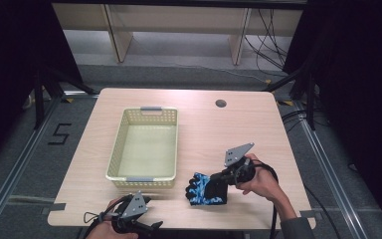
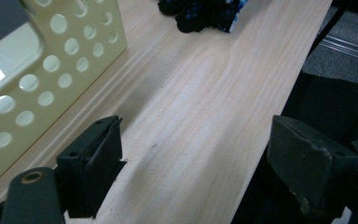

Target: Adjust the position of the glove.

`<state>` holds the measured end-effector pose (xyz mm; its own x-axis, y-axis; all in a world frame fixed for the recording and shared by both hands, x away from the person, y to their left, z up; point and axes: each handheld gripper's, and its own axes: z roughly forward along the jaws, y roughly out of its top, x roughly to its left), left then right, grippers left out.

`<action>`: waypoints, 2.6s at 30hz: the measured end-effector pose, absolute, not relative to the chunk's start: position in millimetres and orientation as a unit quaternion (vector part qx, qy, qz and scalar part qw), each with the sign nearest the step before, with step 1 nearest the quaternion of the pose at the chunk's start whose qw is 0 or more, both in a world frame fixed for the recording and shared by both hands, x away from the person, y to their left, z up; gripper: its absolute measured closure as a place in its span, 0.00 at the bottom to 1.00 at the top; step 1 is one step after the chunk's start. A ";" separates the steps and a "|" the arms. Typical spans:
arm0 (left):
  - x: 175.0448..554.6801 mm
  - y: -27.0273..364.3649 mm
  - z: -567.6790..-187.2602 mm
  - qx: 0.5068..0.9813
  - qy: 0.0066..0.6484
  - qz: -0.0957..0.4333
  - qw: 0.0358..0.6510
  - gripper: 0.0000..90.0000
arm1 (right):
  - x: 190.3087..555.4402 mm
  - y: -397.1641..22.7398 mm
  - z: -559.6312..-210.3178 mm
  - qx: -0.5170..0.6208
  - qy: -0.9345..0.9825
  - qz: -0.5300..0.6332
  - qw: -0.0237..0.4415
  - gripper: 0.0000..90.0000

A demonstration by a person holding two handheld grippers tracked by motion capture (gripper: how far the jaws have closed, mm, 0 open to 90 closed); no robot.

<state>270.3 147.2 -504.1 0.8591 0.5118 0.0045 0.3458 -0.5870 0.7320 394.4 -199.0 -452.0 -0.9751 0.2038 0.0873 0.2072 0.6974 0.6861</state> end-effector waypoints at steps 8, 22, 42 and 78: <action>267.6 142.9 -507.5 0.878 0.252 0.102 0.394 0.20 | 404.7 -191.1 -467.1 -0.109 -0.934 -0.339 0.021 0.98; 268.1 131.8 -506.9 0.885 0.236 0.107 0.386 0.20 | 386.4 -213.2 -456.3 -0.245 -0.887 -0.387 -0.049 0.54; 280.9 81.8 -500.4 0.889 0.203 0.112 0.396 0.19 | 328.4 -256.7 -481.4 -0.500 -0.753 -0.427 -0.037 0.50; 318.0 26.0 -511.7 0.908 0.190 0.119 0.354 0.27 | 329.0 -241.1 -497.7 -0.495 -0.766 -0.409 -0.013 0.58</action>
